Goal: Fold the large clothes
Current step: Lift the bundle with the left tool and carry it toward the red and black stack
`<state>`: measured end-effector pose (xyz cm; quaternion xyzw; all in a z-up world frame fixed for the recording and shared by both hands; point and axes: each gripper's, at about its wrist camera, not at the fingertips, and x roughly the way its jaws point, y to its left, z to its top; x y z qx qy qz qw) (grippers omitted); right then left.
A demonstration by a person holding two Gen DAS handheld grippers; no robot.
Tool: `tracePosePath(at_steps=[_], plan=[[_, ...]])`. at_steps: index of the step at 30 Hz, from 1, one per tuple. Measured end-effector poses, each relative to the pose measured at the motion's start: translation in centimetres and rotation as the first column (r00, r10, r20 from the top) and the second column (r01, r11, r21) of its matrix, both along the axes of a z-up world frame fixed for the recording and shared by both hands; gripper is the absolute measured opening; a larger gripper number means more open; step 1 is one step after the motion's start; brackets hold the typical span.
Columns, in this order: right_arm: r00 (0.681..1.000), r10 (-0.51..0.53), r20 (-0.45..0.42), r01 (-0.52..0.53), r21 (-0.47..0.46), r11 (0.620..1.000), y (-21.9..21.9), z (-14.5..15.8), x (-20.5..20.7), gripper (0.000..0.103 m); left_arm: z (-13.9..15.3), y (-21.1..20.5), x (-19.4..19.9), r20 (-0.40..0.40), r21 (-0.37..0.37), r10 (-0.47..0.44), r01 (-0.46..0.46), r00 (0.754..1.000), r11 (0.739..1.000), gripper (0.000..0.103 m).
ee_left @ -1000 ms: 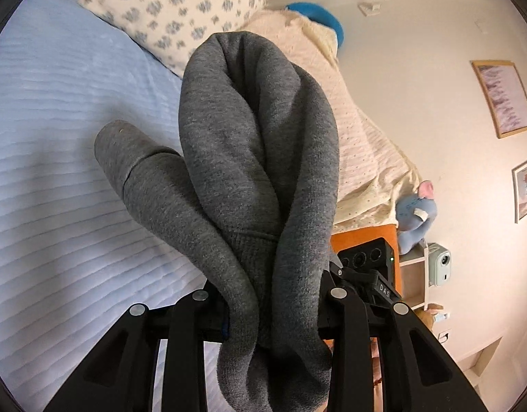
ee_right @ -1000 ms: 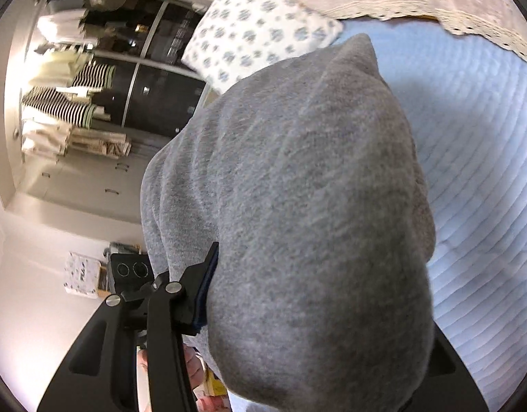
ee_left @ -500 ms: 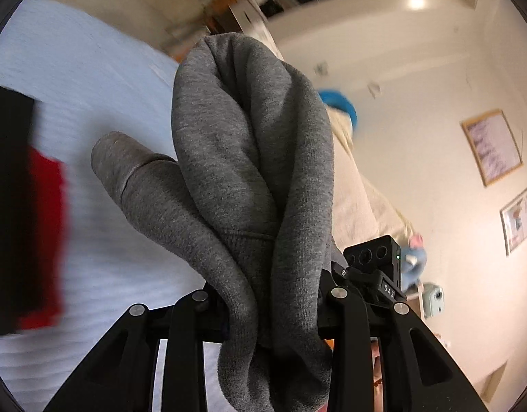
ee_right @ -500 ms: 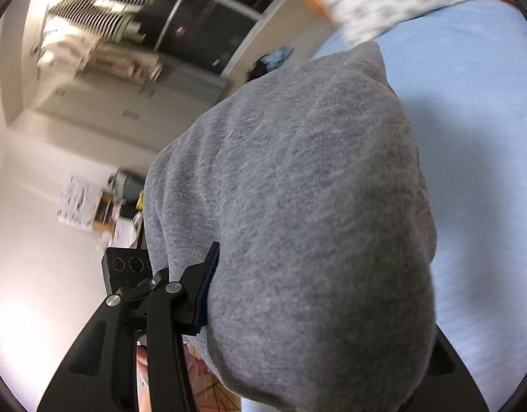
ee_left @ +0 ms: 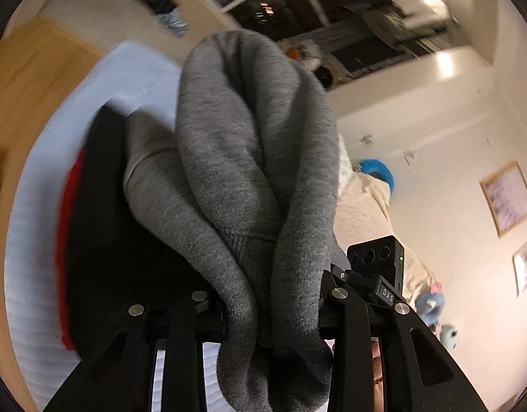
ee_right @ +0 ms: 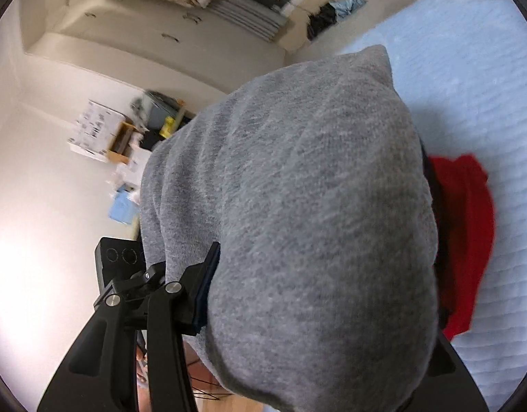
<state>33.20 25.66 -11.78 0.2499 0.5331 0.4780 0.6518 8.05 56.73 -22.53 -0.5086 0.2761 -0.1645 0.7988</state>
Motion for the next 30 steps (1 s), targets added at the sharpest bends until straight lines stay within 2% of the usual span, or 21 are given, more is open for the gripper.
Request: tracePosePath(at_steps=[2,4,7,9,12,15,18,20,22,24,27,28,30], plan=[[0.998,0.007,-0.055,-0.012,-0.09,0.996,2.2,-2.6,-0.1,0.05,-3.3,0.8,-0.3,-0.054,-0.06,0.016,-0.019,0.998,0.998,0.037],[0.996,0.002,-0.087,-0.02,-0.203,0.979,3.6,-5.0,-0.5,0.051,-6.7,0.0,-0.2,-0.117,-0.088,0.024,-0.034,0.993,0.996,0.04],[1.0,0.021,0.008,-0.018,-0.301,0.953,4.9,-6.2,-2.0,0.052,-10.8,-0.4,-0.7,-0.116,-0.144,0.032,-0.048,0.993,0.988,0.044],[0.998,0.03,0.052,-0.012,-0.325,0.946,5.4,-5.9,-2.6,0.053,-11.3,-0.4,-1.3,-0.093,-0.156,0.035,-0.049,0.995,0.987,0.044],[0.999,0.019,0.043,-0.004,-0.328,0.945,5.6,-5.4,-2.6,0.054,-10.2,-0.9,-2.6,-0.078,-0.108,0.044,-0.052,0.996,0.993,0.044],[1.0,-0.017,-0.008,0.014,-0.284,0.959,4.0,-5.9,-1.6,0.054,-6.8,-3.0,-5.7,-0.064,-0.005,0.048,-0.048,0.997,0.999,0.043],[0.997,-0.061,-0.042,0.048,-0.246,0.968,1.7,-6.7,-1.3,0.055,-3.0,-3.8,-6.5,-0.044,0.106,0.038,-0.034,0.998,0.994,0.043],[0.994,-0.087,-0.063,0.07,-0.229,0.971,1.1,-6.6,-1.0,0.056,-1.0,-4.5,-7.1,-0.036,0.151,0.043,-0.037,0.998,0.988,0.043],[0.992,-0.109,-0.071,0.09,-0.227,0.97,0.8,-6.4,-0.7,0.057,-0.1,-4.3,-7.8,-0.049,0.174,0.065,-0.055,0.997,0.983,0.043],[0.99,-0.114,-0.078,0.093,-0.238,0.967,0.4,-6.5,-0.9,0.057,-0.6,-4.0,-9.0,-0.06,0.199,0.085,-0.071,0.995,0.977,0.041],[0.992,-0.107,-0.065,0.087,-0.258,0.962,1.7,-5.9,-2.1,0.058,0.6,-3.2,-11.7,-0.07,0.197,0.122,-0.106,0.99,0.975,0.041],[0.993,-0.109,-0.055,0.091,-0.261,0.961,2.2,-5.9,-2.7,0.058,1.1,-2.8,-12.2,-0.051,0.175,0.126,-0.115,0.991,0.978,0.041],[0.991,-0.128,-0.037,0.114,-0.257,0.96,2.1,-5.7,-3.1,0.058,2.8,-2.5,-11.4,-0.031,0.169,0.114,-0.107,0.993,0.98,0.041]])
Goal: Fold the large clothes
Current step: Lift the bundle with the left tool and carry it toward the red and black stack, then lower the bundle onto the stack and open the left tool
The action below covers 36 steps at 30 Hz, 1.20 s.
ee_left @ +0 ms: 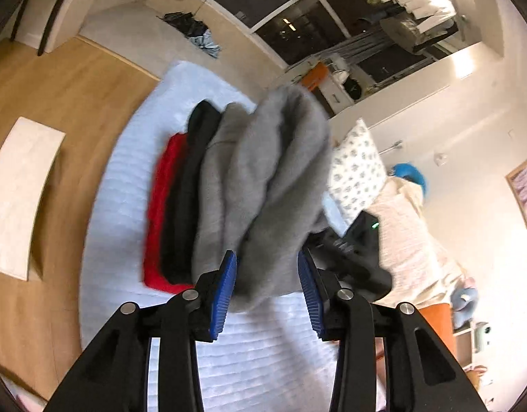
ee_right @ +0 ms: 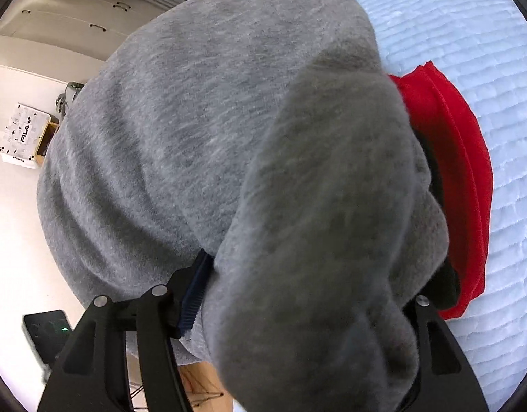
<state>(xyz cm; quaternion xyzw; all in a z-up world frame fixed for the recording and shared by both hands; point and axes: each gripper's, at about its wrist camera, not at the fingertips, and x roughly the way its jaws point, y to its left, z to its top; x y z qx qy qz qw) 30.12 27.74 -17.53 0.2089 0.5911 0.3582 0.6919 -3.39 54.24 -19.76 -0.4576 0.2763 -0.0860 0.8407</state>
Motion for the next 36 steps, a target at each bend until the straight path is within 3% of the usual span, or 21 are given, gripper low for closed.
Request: tracePosePath(at_steps=[6,9,10,11,12,14,15,17,20,22,23,25,27,30,32,34,36], plan=[[1.0,-0.005,0.004,0.005,0.0,1.0,0.2,-0.2,-1.1,0.058,6.9,-3.3,6.7,0.094,0.066,-0.119,0.113,0.988,0.991,0.041],[1.0,-0.003,0.003,0.003,0.002,1.0,0.5,-0.4,-0.8,0.058,8.7,-3.4,11.2,0.018,0.159,-0.076,0.073,0.997,0.985,0.041],[1.0,-0.003,0.006,0.003,0.005,1.0,0.3,-1.1,-1.1,0.059,8.3,-2.7,13.0,-0.051,0.186,-0.054,0.062,0.997,0.981,0.036],[1.0,-0.007,0.015,0.006,0.016,1.0,0.0,-1.2,-1.3,0.062,7.8,-2.1,14.1,-0.102,0.193,-0.037,0.056,0.994,0.98,0.018],[1.0,-0.016,0.023,0.015,0.03,0.999,-0.4,-1.0,-1.2,0.065,6.9,-0.9,15.3,-0.162,0.184,0.001,0.029,0.987,0.982,0.008],[0.999,-0.034,0.035,0.033,0.043,0.999,-1.5,-0.4,-1.0,0.076,5.3,1.1,16.4,-0.175,0.092,0.004,0.012,0.985,0.996,0.008],[0.997,-0.049,0.054,0.047,0.033,0.998,-2.3,0.2,-1.1,0.076,4.8,1.7,16.9,-0.177,0.068,-0.002,0.014,0.984,0.998,0.008],[0.987,-0.085,0.134,0.086,-0.003,0.996,-4.1,2.1,-1.4,0.077,4.0,2.1,17.6,-0.177,0.067,-0.015,0.027,0.984,0.997,0.008],[0.939,-0.15,0.31,0.167,-0.032,0.985,-7.2,6.8,-1.3,0.081,2.7,2.6,18.2,-0.159,0.05,-0.024,0.033,0.987,0.998,0.008],[0.911,-0.119,0.395,0.144,-0.035,0.989,-7.2,9.7,-0.6,0.081,1.7,3.4,18.3,-0.149,0.005,-0.029,0.03,0.988,1.0,0.009],[0.905,-0.102,0.413,0.127,-0.034,0.991,-6.8,10.4,-0.3,0.079,1.0,3.6,18.5,-0.15,0.001,-0.025,0.026,0.988,1.0,0.009],[0.893,-0.023,0.449,0.055,-0.058,0.997,-4.6,12.1,0.8,0.059,0.7,3.9,18.7,-0.163,0.043,-0.009,0.016,0.987,0.999,0.009],[0.885,0.061,0.462,-0.003,-0.126,0.992,-1.4,12.1,1.9,0.025,0.1,4.1,19.0,-0.18,0.09,0.005,0.011,0.984,0.996,0.009],[0.887,0.179,0.426,-0.057,-0.283,0.957,3.6,9.2,2.9,0.019,-0.4,4.6,19.4,-0.191,0.081,0.011,0.004,0.981,0.997,0.009],[0.87,0.257,0.421,-0.061,-0.425,0.903,6.5,6.2,2.4,0.019,-1.1,4.9,19.8,-0.186,0.041,-0.008,0.015,0.982,0.999,0.009],[0.853,0.274,0.444,-0.027,-0.487,0.873,7.4,4.4,1.7,0.02,-1.6,4.6,20.3,-0.171,0.035,-0.02,0.026,0.985,0.999,0.009],[0.857,0.256,0.447,-0.003,-0.492,0.87,7.4,3.5,1.5,0.02,-1.8,4.2,20.5,-0.15,0.036,-0.017,0.022,0.989,0.999,0.009]])
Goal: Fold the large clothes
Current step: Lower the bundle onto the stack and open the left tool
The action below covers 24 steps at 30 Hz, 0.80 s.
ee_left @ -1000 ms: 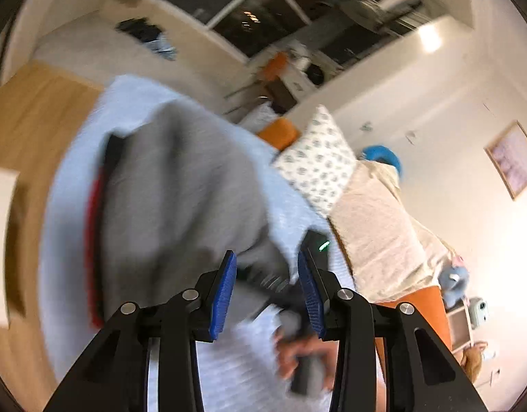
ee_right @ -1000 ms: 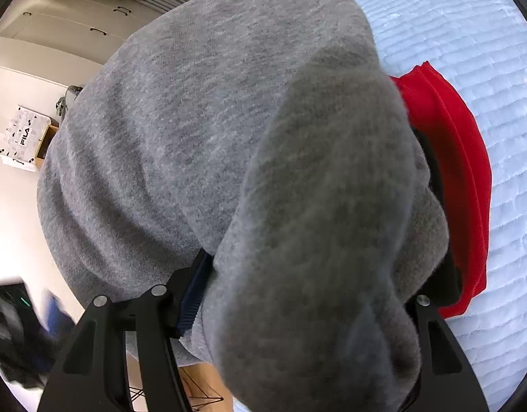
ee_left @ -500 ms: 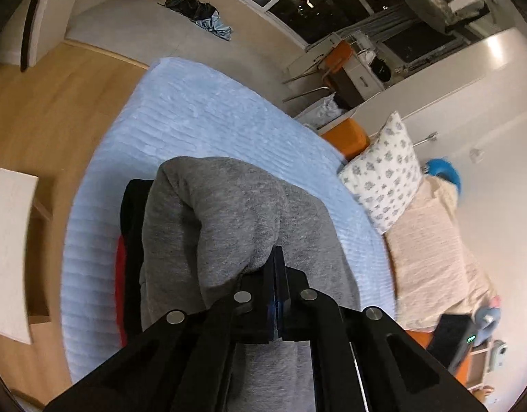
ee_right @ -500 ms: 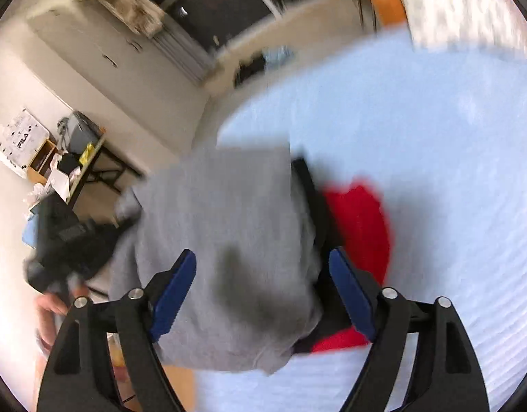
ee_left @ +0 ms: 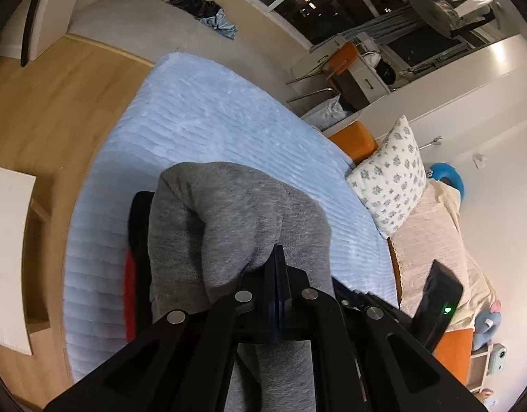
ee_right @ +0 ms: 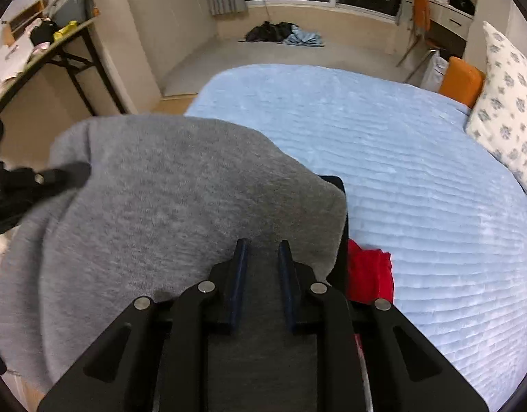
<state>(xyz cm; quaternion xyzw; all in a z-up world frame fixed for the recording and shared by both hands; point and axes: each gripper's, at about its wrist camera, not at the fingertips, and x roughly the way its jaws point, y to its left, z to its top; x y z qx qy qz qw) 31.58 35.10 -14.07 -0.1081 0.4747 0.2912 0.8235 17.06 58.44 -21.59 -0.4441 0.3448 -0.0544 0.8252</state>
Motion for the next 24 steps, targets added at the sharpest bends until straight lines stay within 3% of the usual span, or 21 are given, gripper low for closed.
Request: tracePosePath(at_steps=[3,6,9,11,13,14,15,16,18,21,22,24], plan=[[0.999,-0.016,-0.028,0.017,0.032,0.999,-1.0,-0.4,0.4,0.022,-0.2,-0.3,-0.1,0.024,-0.018,0.02,-0.019,1.0,1.0,0.009],[0.998,0.01,0.069,-0.012,0.022,1.0,-1.7,1.0,-0.6,0.031,1.0,-0.6,-0.7,0.007,0.022,0.031,-0.031,0.999,0.999,0.008],[0.992,-0.01,0.122,-0.005,0.122,0.993,-3.8,2.8,-1.7,0.031,4.1,-1.8,-2.2,0.022,0.133,0.019,-0.021,1.0,0.991,0.008],[0.989,-0.014,0.145,-0.011,0.173,0.985,-5.2,3.7,-2.7,0.033,6.4,-3.5,-4.1,0.056,0.238,0.032,-0.045,0.998,0.97,0.008],[0.985,-0.014,0.172,-0.022,0.209,0.978,-6.8,4.3,-4.6,0.05,8.3,-5.9,-6.3,0.091,0.377,0.053,-0.084,0.994,0.923,0.012],[0.983,-0.017,0.184,-0.025,0.224,0.974,-7.5,4.5,-5.6,0.059,9.0,-7.2,-7.4,0.112,0.444,0.07,-0.113,0.991,0.889,0.023],[0.98,-0.017,0.2,-0.031,0.236,0.971,-8.3,4.5,-6.8,0.06,9.5,-8.6,-8.4,0.13,0.507,0.081,-0.136,0.988,0.851,0.039],[0.977,-0.014,0.212,-0.038,0.238,0.971,-8.9,4.8,-7.9,0.062,9.7,-10.1,-9.5,0.152,0.573,0.084,-0.157,0.985,0.805,0.046],[0.969,-0.023,0.246,-0.039,0.245,0.969,-10.1,4.9,-10.4,0.078,9.6,-12.6,-11.1,0.18,0.656,0.102,-0.197,0.978,0.728,0.068],[0.952,-0.056,0.3,-0.023,0.256,0.966,-11.5,5.3,-12.8,0.085,8.0,-16.0,-13.0,0.189,0.741,0.126,-0.226,0.974,0.633,0.07],[0.951,-0.068,0.302,-0.016,0.265,0.964,-11.9,5.2,-13.5,0.085,7.3,-16.9,-13.5,0.182,0.753,0.132,-0.224,0.974,0.619,0.07],[0.949,-0.087,0.305,0.004,0.264,0.965,-12.3,4.8,-14.4,0.085,6.2,-18.0,-14.0,0.161,0.759,0.14,-0.213,0.977,0.615,0.07]])
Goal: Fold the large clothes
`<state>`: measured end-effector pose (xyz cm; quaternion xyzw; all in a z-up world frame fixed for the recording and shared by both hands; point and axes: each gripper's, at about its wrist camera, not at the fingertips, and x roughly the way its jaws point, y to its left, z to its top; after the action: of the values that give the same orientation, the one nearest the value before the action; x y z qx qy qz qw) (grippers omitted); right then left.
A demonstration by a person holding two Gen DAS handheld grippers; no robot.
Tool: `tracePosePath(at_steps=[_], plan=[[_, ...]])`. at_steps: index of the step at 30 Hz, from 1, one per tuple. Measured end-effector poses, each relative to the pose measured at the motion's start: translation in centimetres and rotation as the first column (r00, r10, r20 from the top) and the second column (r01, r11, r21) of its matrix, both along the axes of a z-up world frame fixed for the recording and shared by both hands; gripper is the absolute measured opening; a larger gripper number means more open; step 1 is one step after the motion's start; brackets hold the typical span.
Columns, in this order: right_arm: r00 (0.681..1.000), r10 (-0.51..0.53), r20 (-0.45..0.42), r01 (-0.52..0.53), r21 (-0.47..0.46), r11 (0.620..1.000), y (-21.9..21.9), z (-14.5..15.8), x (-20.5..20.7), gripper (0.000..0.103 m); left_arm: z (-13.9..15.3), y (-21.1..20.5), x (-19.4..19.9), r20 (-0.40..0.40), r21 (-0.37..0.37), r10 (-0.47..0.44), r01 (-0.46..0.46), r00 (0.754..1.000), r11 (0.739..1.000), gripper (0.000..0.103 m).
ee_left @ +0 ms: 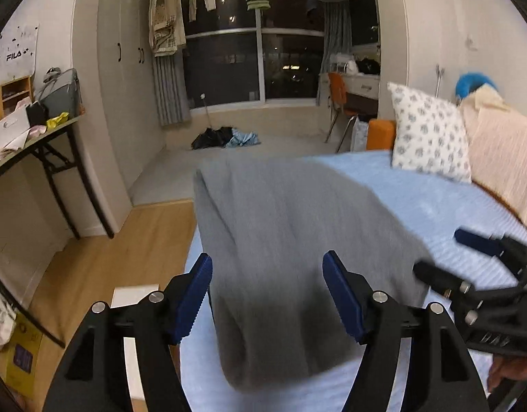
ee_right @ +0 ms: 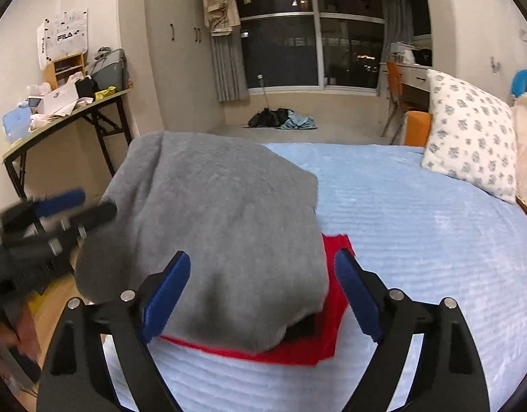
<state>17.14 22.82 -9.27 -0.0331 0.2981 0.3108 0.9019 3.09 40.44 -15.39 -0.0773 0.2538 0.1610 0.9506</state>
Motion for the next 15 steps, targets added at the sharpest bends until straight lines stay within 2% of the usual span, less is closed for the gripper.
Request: tracePosePath(at_steps=[5,9,15], plan=[[1.0,-0.02,-0.019,0.02,-0.019,1.0,-0.6,-1.2,-0.9,0.085,-2.4,-1.6,-1.1,-0.057,-0.044,0.001,-0.003,0.998,0.999,0.07],[0.999,-0.032,-0.035,0.031,-0.019,0.999,-1.1,-2.1,-1.3,0.085,-3.5,-1.6,-2.1,-0.067,-0.071,0.028,-0.033,0.997,0.997,0.078],[0.999,-0.027,0.037,0.029,-0.032,0.999,-1.2,-3.6,-3.5,0.085,-5.3,-2.6,-2.7,-0.061,-0.011,0.038,-0.039,0.997,0.999,0.081]])
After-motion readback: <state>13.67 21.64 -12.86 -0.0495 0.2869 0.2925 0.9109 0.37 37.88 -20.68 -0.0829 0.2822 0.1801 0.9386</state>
